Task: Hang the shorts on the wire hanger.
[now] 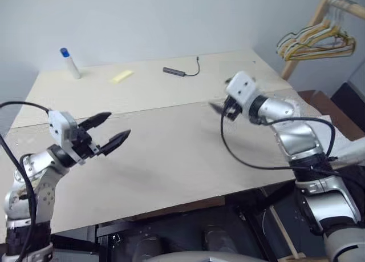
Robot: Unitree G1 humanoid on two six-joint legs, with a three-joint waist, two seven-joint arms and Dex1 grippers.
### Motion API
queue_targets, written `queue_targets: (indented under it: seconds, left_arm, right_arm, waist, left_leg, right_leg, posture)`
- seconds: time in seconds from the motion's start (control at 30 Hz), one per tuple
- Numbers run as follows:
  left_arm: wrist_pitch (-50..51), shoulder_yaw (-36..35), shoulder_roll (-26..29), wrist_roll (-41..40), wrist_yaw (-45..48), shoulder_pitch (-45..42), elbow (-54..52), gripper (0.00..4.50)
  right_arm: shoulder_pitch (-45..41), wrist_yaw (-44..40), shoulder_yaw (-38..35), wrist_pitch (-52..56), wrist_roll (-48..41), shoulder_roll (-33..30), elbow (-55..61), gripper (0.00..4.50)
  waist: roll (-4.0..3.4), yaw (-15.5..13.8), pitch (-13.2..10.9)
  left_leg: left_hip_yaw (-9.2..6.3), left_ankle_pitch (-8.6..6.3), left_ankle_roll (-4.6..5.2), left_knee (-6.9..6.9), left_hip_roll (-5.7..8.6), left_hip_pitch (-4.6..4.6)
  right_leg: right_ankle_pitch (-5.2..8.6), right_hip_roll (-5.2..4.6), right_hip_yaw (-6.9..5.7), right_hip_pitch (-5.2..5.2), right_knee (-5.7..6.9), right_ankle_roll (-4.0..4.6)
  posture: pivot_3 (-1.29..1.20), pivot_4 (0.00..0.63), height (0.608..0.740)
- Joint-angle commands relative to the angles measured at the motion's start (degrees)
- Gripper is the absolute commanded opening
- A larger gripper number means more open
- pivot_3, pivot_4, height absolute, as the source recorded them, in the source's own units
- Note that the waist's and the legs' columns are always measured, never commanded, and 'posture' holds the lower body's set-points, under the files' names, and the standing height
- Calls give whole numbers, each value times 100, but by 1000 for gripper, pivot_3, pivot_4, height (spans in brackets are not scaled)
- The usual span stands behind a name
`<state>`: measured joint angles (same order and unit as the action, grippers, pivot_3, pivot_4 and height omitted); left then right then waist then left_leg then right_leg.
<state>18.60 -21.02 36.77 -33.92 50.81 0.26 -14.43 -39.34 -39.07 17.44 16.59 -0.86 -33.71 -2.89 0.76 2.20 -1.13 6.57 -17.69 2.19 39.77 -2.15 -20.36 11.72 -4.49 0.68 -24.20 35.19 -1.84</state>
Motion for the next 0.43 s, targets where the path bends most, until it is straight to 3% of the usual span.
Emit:
queue_targets:
  seconds: [0.03, 0.17, 0.43]
  left_arm:
    - [-140, -157, 65, -10, -60, 77, -296, 4500]
    - [-180, -84, 57, 117, -164, 105, -337, 4500]
    - [-203, 27, 86, 297, -294, 65, -363, 4500]
  right_arm:
    - [112, -350, 132, -118, 209, -108, 372, 4459]
    - [196, -258, 232, -57, 517, 18, 327, 4459]
    - [303, -259, 219, -227, 810, 155, 269, 4459]
  waist:
    - [1, -127, 0]
    - [4, -282, 1]
    - [6, -326, 2]
  left_leg:
    - [1, 0, -1, 0, 1, 0]
    - [3, 4, -9, 0, 5, 0]
    - [7, 10, -18, 0, 4, 0]
  right_leg:
    - [0, 0, -3, 0, 0, 1]
    - [-4, 1, -10, -3, 3, 12]
    - [-7, 7, -13, -3, 6, 18]
  posture:
    - [101, 0, 740]
    - [125, 0, 740]
    - [136, 0, 740]
